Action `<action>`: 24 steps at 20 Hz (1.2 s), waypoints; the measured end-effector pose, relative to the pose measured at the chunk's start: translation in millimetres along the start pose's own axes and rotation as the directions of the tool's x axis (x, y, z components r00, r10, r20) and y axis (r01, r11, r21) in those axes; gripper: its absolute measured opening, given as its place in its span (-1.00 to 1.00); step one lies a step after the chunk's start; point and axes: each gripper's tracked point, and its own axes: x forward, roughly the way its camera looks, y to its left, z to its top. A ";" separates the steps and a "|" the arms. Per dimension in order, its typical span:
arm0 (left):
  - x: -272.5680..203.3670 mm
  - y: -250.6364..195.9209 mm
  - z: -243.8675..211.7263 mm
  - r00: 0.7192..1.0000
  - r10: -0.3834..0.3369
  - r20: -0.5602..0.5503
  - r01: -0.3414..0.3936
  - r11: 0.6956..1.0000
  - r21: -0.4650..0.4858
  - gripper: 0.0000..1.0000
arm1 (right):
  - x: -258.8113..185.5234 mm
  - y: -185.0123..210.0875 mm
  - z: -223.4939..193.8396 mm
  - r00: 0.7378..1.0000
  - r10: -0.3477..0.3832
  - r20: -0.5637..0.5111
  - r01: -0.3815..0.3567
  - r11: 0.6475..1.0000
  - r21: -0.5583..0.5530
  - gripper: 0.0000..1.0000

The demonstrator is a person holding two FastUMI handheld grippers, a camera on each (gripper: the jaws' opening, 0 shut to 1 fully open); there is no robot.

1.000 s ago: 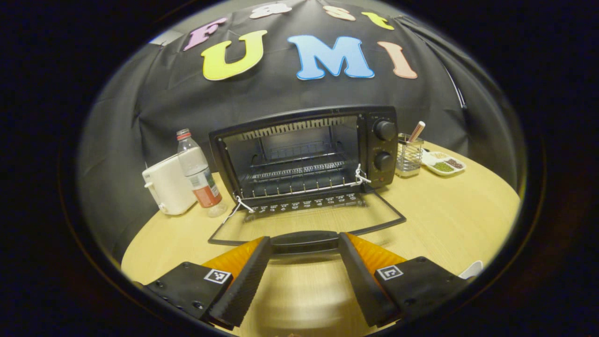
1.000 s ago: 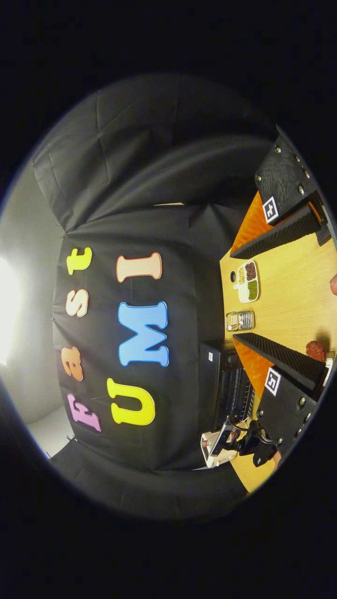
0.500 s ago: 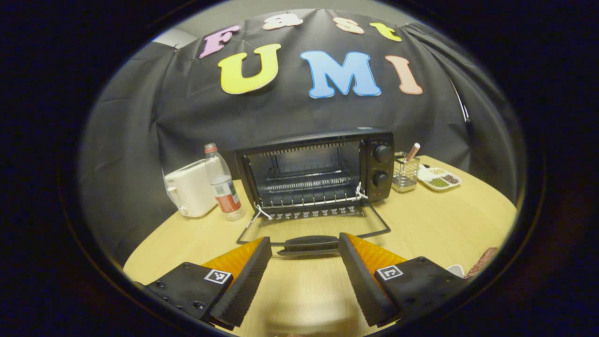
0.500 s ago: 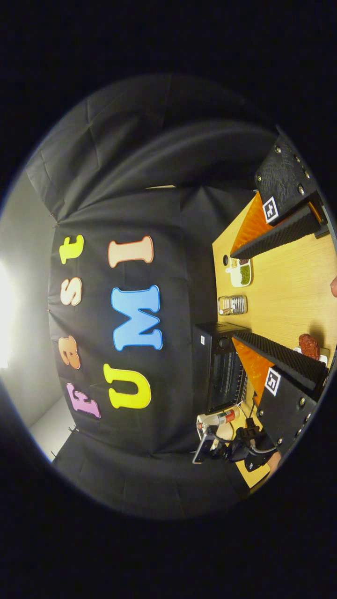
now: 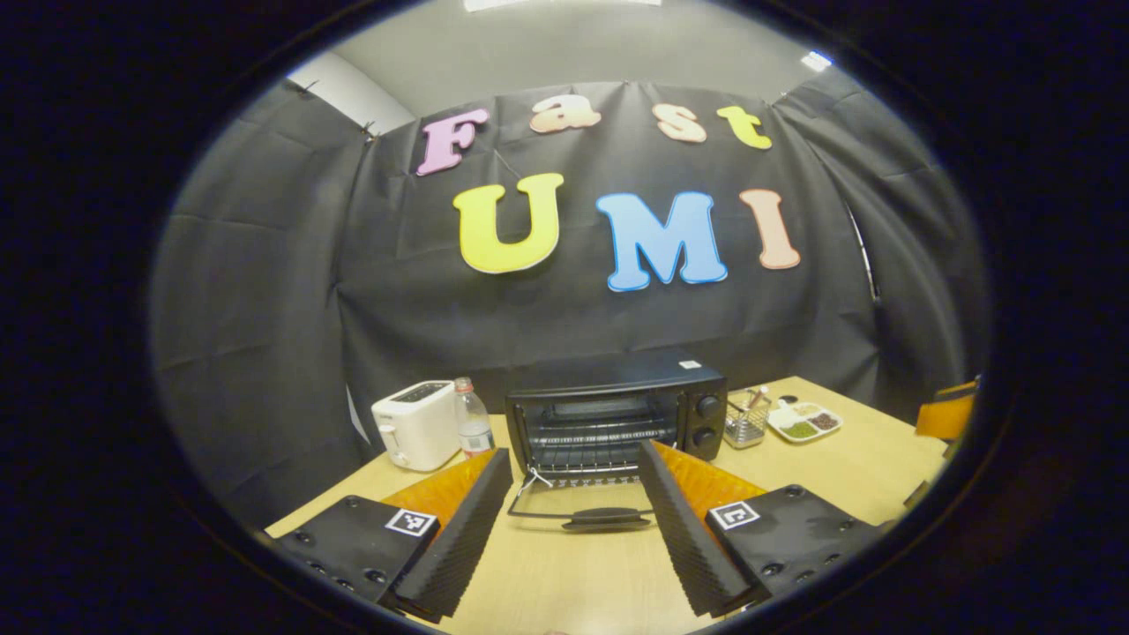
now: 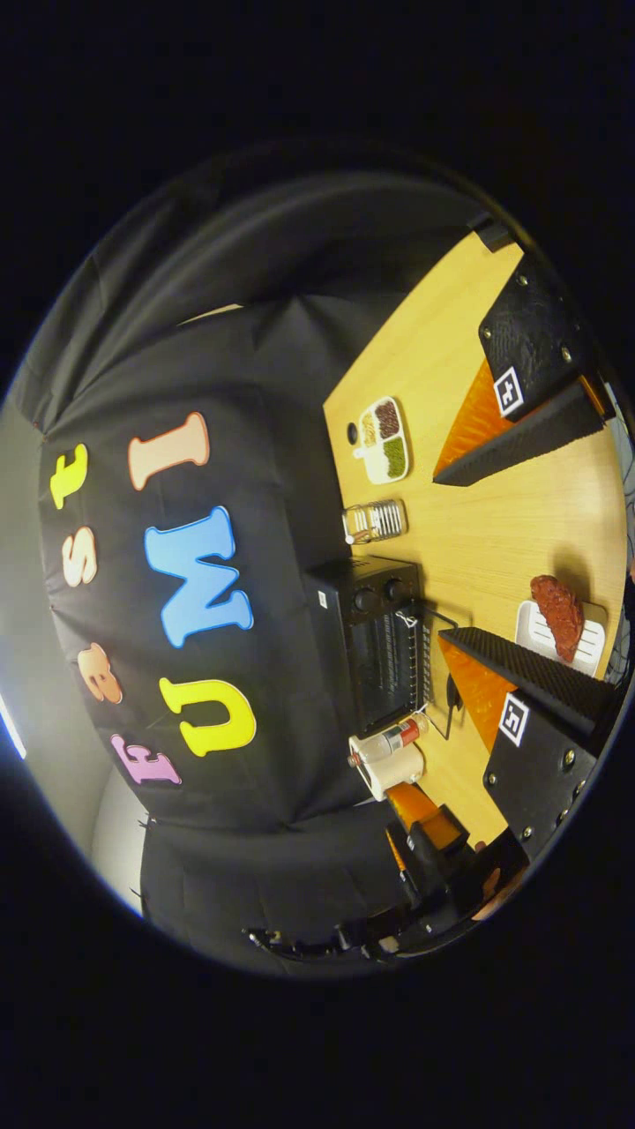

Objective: Open the electric oven with the left hand, put the food in, and close the electric oven.

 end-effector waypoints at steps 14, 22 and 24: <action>-64.9 38.0 42.7 0.993 0.100 0.067 -0.100 0.995 -0.013 1.00 | 31.2 19.3 -110.9 0.917 0.175 -0.358 -0.014 0.912 0.410 0.94; -77.7 61.4 37.7 0.986 0.157 0.051 -0.157 0.988 -0.010 1.00 | 29.5 33.8 -146.7 0.846 0.269 -0.460 0.041 0.827 0.560 0.21; -77.1 65.7 38.4 0.985 0.162 0.053 -0.162 0.987 -0.005 1.00 | 35.4 32.6 -146.1 0.854 0.251 -0.456 0.051 0.832 0.553 -0.13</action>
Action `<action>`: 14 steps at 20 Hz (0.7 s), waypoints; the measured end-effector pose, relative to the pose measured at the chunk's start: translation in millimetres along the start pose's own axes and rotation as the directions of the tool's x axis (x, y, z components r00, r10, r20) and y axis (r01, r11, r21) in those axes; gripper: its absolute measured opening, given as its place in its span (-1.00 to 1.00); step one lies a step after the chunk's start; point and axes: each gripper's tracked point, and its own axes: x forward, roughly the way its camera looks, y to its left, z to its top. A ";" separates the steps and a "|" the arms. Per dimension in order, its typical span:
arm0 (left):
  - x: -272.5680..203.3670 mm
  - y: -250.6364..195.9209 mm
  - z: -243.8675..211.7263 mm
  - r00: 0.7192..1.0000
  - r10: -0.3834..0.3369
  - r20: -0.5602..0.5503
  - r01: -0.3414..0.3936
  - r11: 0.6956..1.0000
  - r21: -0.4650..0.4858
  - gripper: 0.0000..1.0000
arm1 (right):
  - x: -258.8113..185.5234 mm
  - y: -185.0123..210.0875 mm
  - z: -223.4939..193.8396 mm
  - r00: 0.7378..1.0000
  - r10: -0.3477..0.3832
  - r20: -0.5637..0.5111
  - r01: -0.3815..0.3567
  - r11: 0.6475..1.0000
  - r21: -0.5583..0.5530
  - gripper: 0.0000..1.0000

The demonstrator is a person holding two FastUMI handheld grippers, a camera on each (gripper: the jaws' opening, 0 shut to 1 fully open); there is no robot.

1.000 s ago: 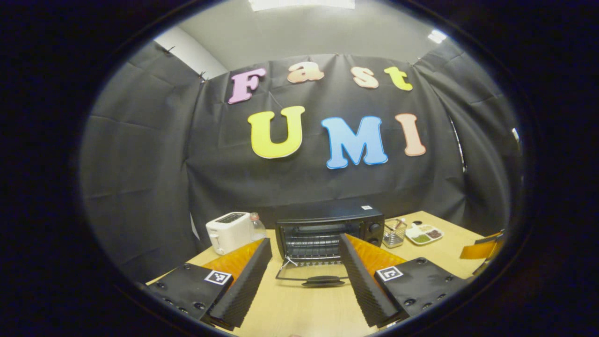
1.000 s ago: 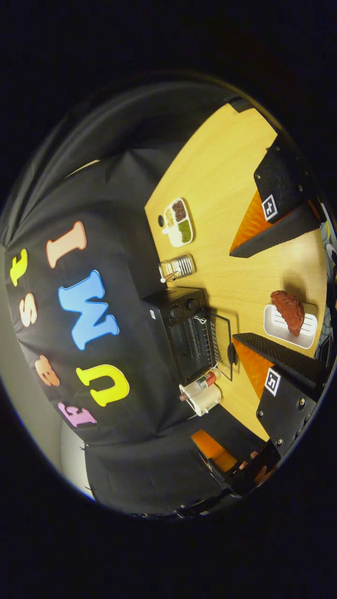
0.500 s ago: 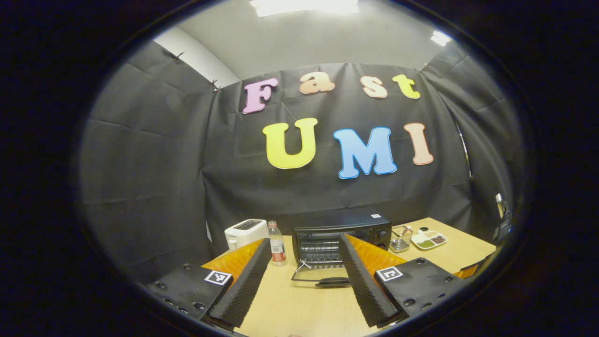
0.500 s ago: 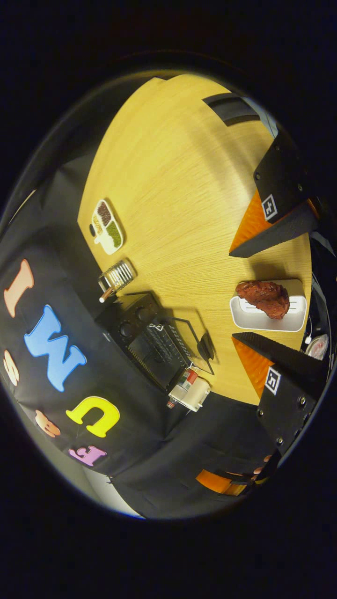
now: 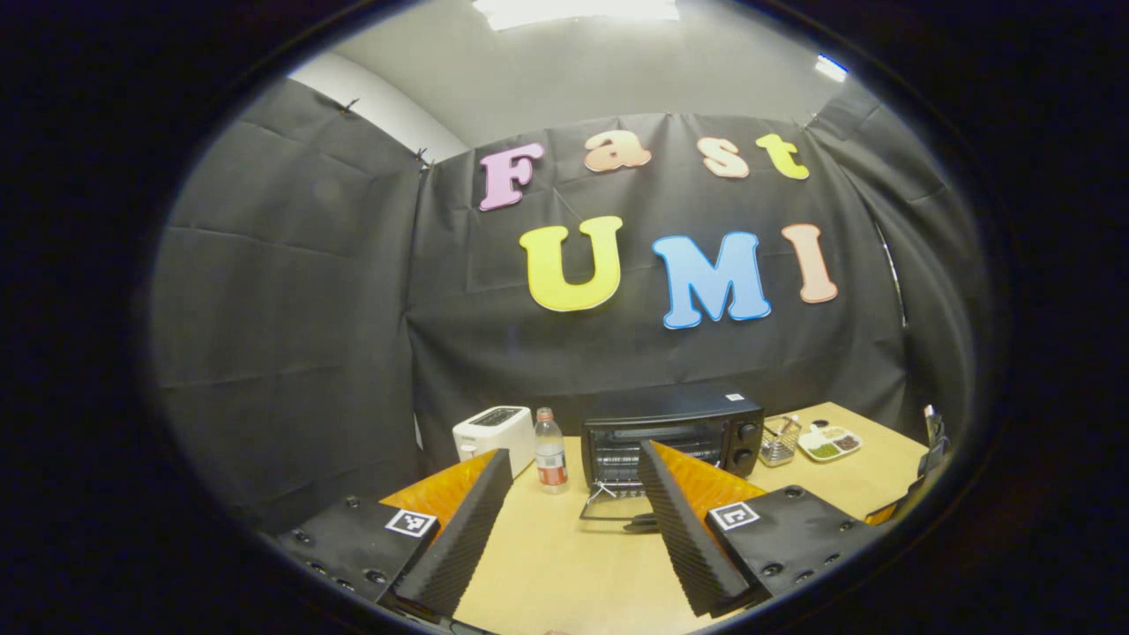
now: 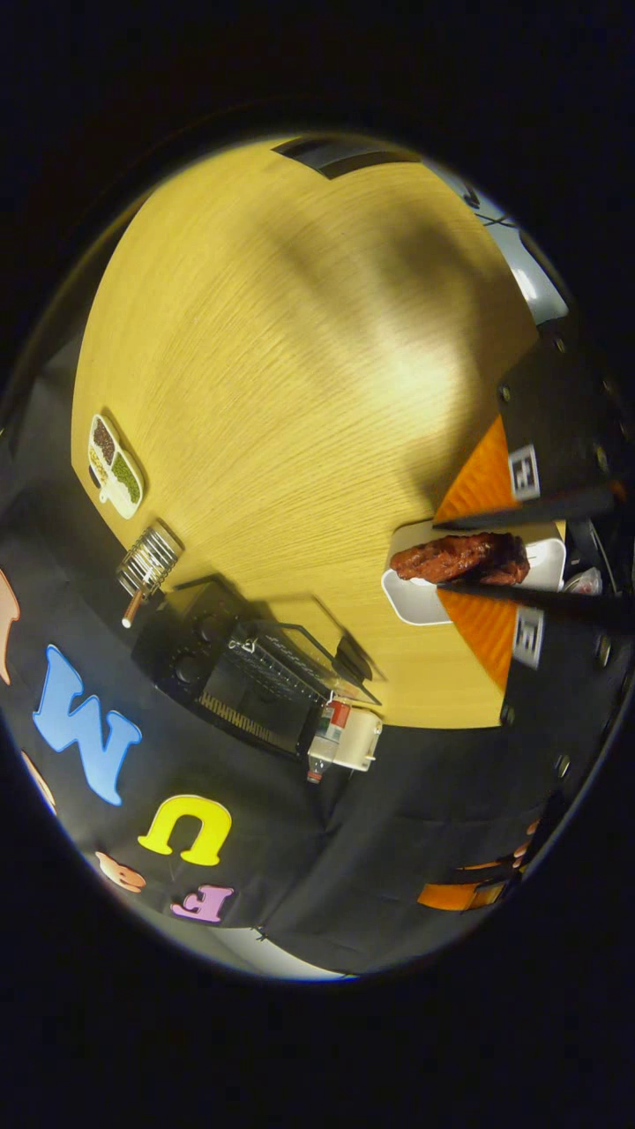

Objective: Open the electric oven with the left hand, put the food in, and close the electric oven.

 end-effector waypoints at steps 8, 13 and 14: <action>15.0 -2.0 0.2 1.000 -0.017 0.009 0.017 1.000 -0.022 1.00 | -10.4 24.9 8.5 1.000 0.009 0.023 -0.007 0.997 -0.070 -0.78; 37.2 -3.6 0.7 0.999 -0.044 0.015 0.045 0.998 -0.039 1.00 | -20.6 69.1 39.6 0.994 0.060 0.091 -0.052 0.995 -0.086 -0.78; 42.2 -2.4 0.2 0.999 -0.047 0.014 0.048 0.998 -0.047 1.00 | -19.7 79.9 47.8 0.992 0.072 0.107 -0.062 0.993 -0.097 -0.79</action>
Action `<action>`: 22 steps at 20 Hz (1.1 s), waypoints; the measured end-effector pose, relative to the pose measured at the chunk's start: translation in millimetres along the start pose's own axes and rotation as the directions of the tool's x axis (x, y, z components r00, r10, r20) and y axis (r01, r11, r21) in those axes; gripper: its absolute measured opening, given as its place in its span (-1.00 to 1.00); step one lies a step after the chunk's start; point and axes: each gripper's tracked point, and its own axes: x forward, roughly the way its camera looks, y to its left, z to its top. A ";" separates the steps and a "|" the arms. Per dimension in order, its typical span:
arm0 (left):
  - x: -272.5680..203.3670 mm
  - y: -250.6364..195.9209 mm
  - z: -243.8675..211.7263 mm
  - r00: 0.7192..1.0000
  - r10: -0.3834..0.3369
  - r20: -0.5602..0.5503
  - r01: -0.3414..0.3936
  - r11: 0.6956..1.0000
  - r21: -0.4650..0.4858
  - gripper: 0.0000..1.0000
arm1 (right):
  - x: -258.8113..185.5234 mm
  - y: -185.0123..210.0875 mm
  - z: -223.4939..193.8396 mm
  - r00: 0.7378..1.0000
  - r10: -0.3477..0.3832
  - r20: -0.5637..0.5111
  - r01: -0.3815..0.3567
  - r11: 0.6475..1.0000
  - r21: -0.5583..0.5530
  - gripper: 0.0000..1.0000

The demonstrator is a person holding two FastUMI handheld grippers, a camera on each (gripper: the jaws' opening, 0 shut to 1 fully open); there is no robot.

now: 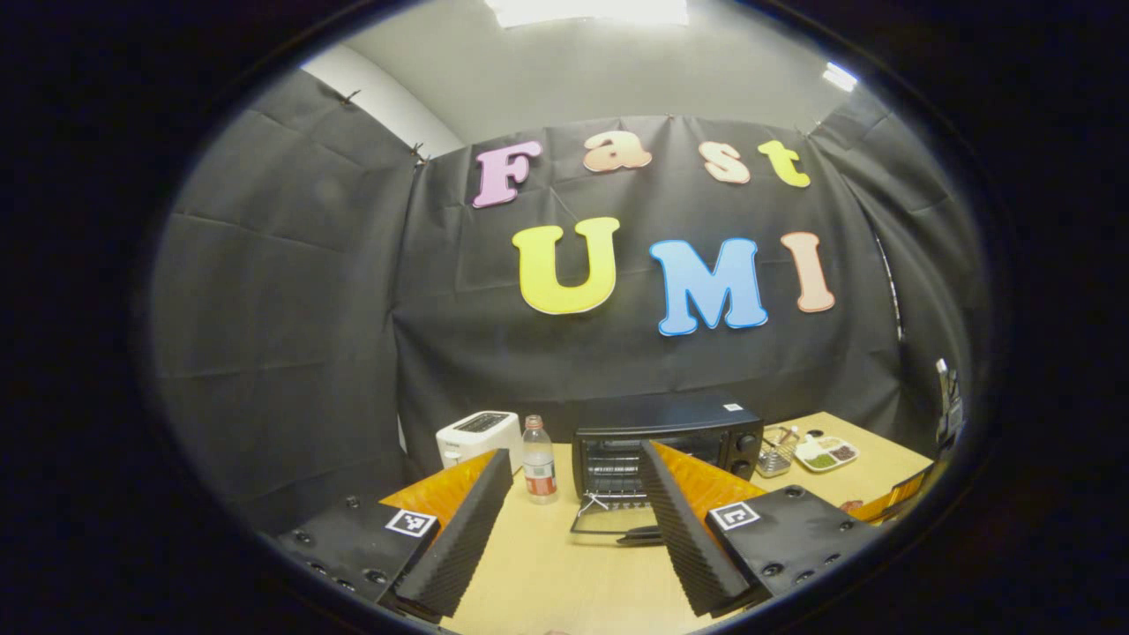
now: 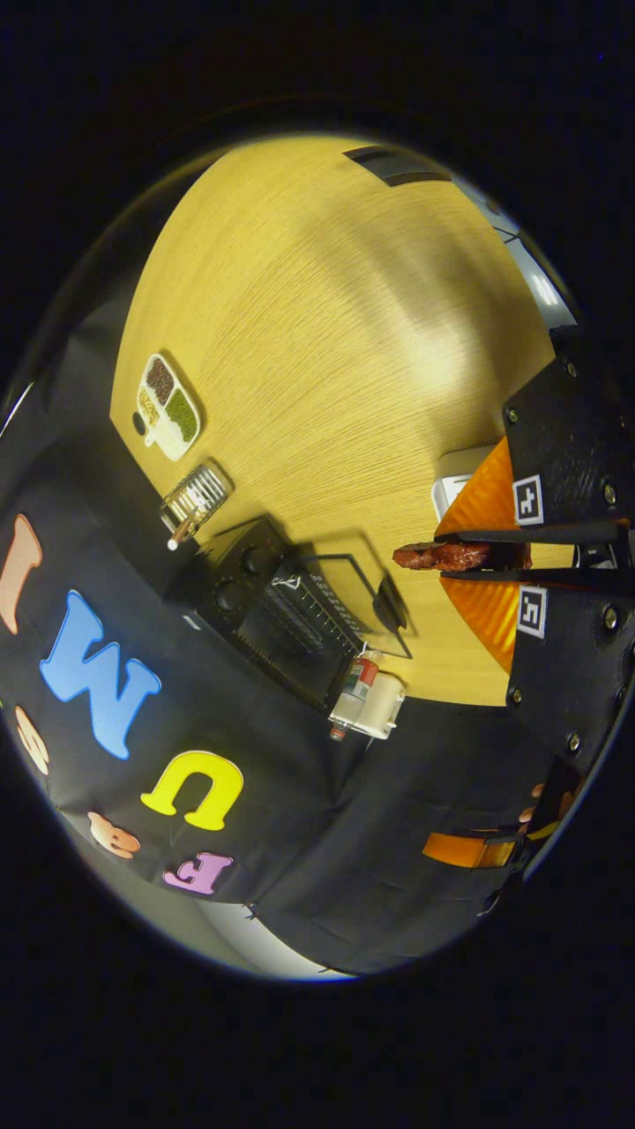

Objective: Open the electric oven with the left hand, put the food in, and close the electric oven.

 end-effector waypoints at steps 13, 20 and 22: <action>57.9 56.6 3.8 0.999 0.034 0.035 -0.034 0.999 -0.009 0.80 | 84.8 102.3 40.8 0.992 0.111 0.067 -0.110 0.994 -0.012 -0.79; 88.4 104.4 -14.6 0.996 0.086 0.010 -0.086 0.996 0.016 1.00 | 155.9 131.4 67.5 0.981 0.131 0.145 -0.135 0.991 0.020 -0.79; 98.8 118.5 -19.9 0.995 0.102 -0.002 -0.102 0.995 0.021 1.00 | 175.0 135.5 75.2 0.976 0.125 0.178 -0.131 0.991 0.019 -0.79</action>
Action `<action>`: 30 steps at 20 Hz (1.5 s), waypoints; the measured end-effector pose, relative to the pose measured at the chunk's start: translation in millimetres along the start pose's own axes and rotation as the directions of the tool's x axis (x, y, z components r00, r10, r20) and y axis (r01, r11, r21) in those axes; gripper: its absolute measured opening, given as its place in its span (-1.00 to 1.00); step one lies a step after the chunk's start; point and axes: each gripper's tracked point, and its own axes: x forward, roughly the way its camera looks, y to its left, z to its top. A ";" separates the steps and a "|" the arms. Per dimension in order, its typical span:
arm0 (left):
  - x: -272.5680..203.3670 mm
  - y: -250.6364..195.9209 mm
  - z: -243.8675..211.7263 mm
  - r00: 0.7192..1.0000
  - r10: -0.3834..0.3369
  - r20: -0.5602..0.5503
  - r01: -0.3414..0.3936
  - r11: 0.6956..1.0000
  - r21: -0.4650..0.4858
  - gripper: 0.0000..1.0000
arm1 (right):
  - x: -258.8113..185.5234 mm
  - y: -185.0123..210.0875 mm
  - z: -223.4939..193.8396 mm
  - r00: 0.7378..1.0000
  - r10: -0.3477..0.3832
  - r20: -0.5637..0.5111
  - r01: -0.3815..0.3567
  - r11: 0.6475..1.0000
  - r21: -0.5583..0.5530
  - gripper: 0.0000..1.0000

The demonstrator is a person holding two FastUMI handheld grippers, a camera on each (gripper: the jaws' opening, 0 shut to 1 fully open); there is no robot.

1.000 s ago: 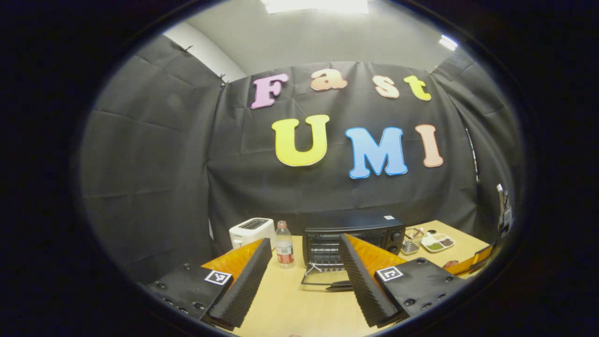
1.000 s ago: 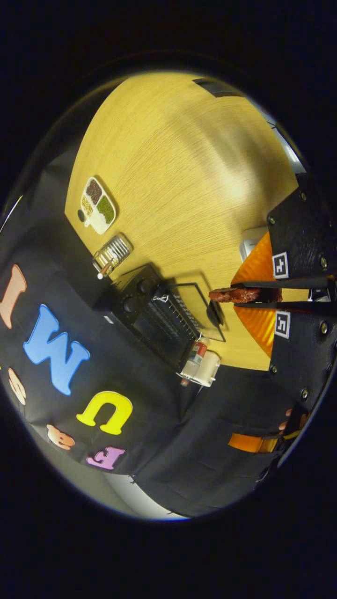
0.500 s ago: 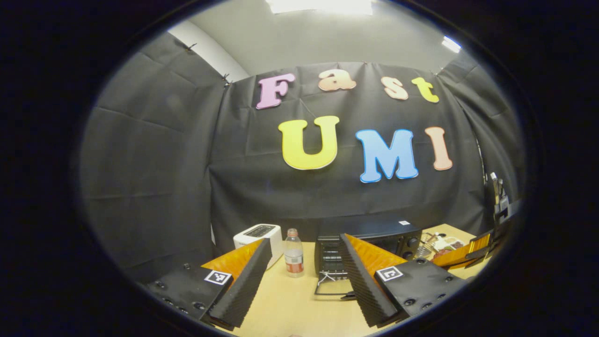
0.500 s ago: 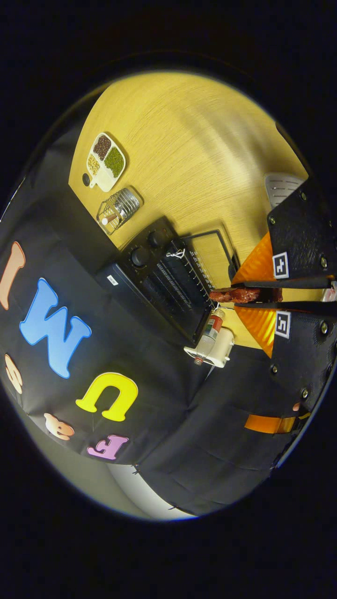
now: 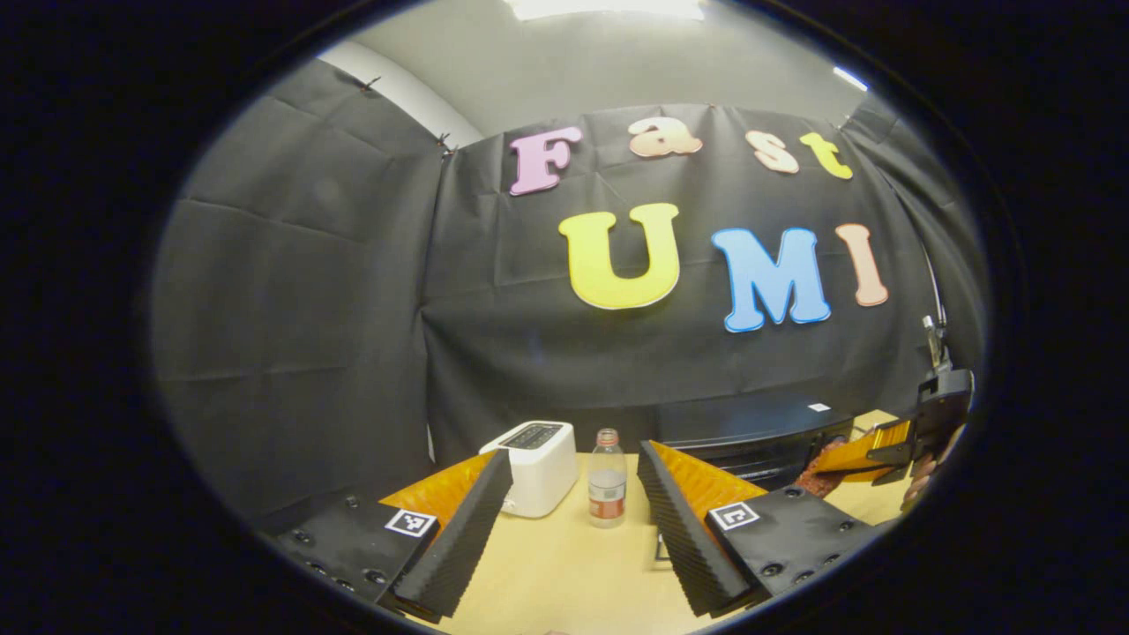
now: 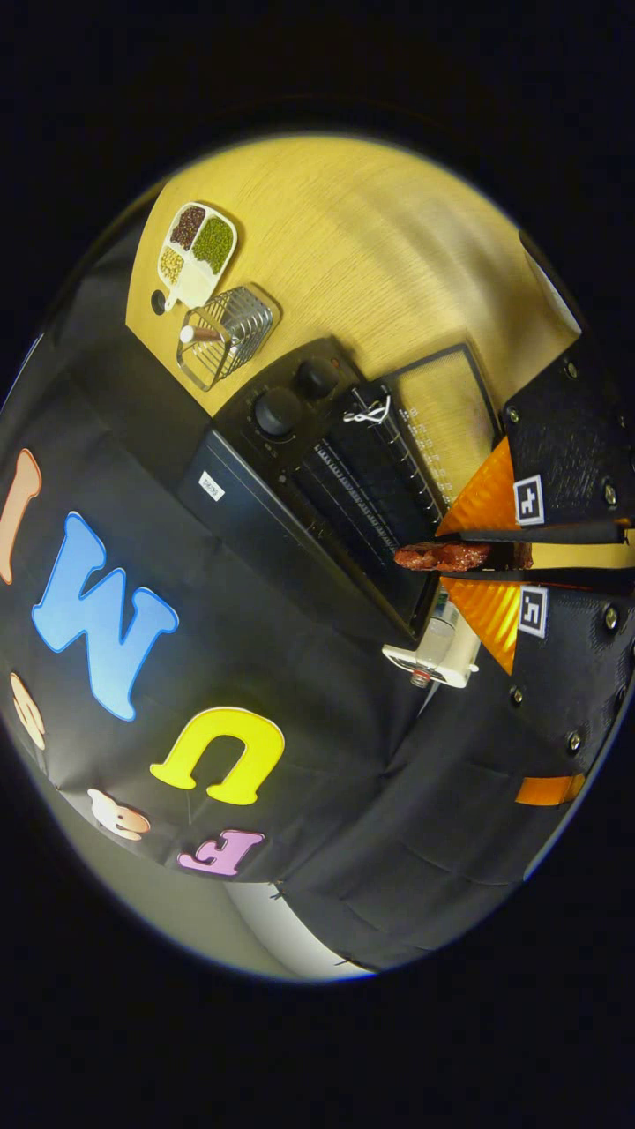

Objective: Open the electric oven with the left hand, put the food in, and close the electric oven.

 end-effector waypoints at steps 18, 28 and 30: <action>44.1 48.9 -24.8 0.997 0.036 -0.061 -0.034 0.999 0.032 1.00 | 129.3 -20.4 18.1 0.990 -0.038 0.138 0.029 0.997 0.065 -0.79; 41.9 51.0 -32.5 0.996 0.048 -0.078 -0.046 0.998 0.038 1.00 | 129.7 -61.1 26.4 0.963 -0.197 0.186 0.221 0.968 -0.119 0.14; 39.0 45.1 -32.2 0.996 0.038 -0.078 -0.035 0.999 0.034 0.93 | 123.2 -60.0 28.9 0.961 -0.190 0.200 0.223 0.962 -0.158 0.56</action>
